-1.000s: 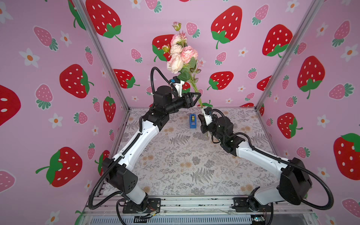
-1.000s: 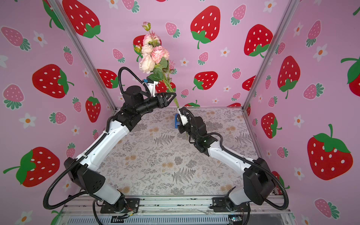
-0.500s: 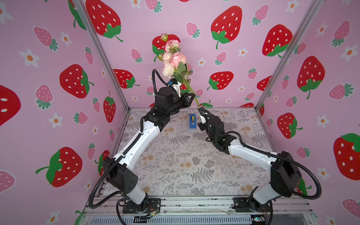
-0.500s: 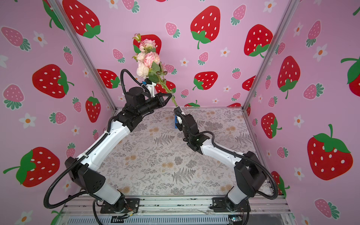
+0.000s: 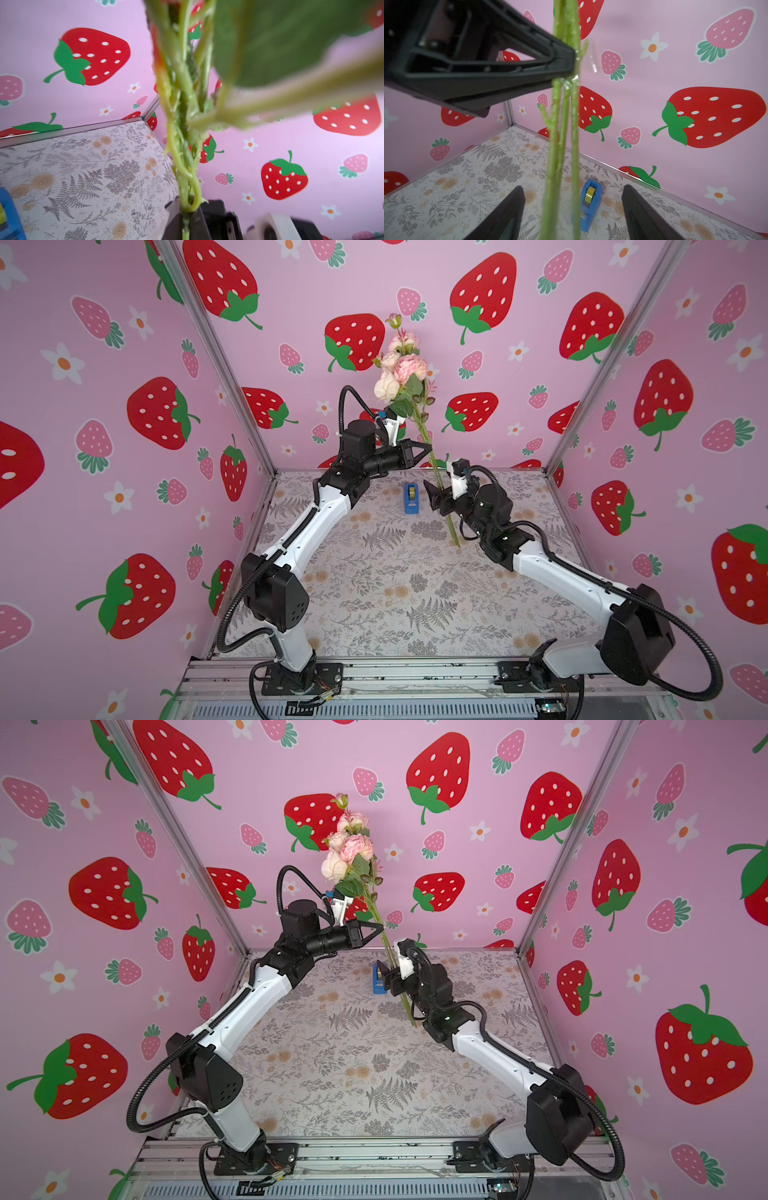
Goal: Wrap bouquets with tape
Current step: Wrap the tape around the bouquet.
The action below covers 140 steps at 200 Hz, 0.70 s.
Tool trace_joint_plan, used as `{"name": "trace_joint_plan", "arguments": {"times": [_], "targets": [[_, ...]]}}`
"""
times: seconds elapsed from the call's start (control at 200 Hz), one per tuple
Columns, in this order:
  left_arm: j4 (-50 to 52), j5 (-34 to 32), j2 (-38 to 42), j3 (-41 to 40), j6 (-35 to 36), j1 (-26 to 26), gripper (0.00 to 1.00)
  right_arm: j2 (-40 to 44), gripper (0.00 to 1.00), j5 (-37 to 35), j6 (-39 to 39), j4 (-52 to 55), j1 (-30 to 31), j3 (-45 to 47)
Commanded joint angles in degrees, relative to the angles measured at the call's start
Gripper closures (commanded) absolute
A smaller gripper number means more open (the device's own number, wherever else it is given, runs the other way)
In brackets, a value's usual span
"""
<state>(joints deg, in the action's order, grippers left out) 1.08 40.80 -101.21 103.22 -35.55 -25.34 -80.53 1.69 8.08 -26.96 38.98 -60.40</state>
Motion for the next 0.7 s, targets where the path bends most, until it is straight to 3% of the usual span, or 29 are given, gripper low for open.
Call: {"name": "trace_joint_plan", "arguments": {"times": [0.0, 0.165, 0.23, 0.33, 0.475, 0.535, 0.695], "targets": [[-8.11, 9.35, 1.80, 2.91, 1.41, 0.03, 1.00, -0.87, 0.35, 18.66, 11.02, -3.14, -2.26, 1.17], [-12.68, 9.59, 1.93, 1.17, -1.17, -0.09, 1.00, -2.43, 0.86, 20.51, 12.35, -6.17, -2.35, 0.85], [-12.05, 9.40, 1.98, 1.15, -0.47, -0.15, 1.00, -2.96, 1.00, 20.27, 12.58, -7.73, -2.33, 0.59], [-7.53, 6.42, 2.45, 1.37, 2.32, -0.14, 1.00, -3.39, 1.00, 15.52, 12.45, -7.26, -2.16, -0.55], [2.13, -5.53, 4.78, -0.25, 8.07, -0.17, 1.00, -1.75, 1.00, -0.58, 8.55, -6.30, -0.92, -0.16], [3.43, -8.67, 5.78, -1.86, 9.03, -0.17, 0.89, -1.85, 1.00, -4.59, 6.12, -4.29, -0.52, -1.14], [4.66, -11.94, 7.57, -4.40, 8.98, -0.19, 0.80, -2.84, 1.00, -12.25, 1.83, 0.47, -0.23, -3.70]]}}
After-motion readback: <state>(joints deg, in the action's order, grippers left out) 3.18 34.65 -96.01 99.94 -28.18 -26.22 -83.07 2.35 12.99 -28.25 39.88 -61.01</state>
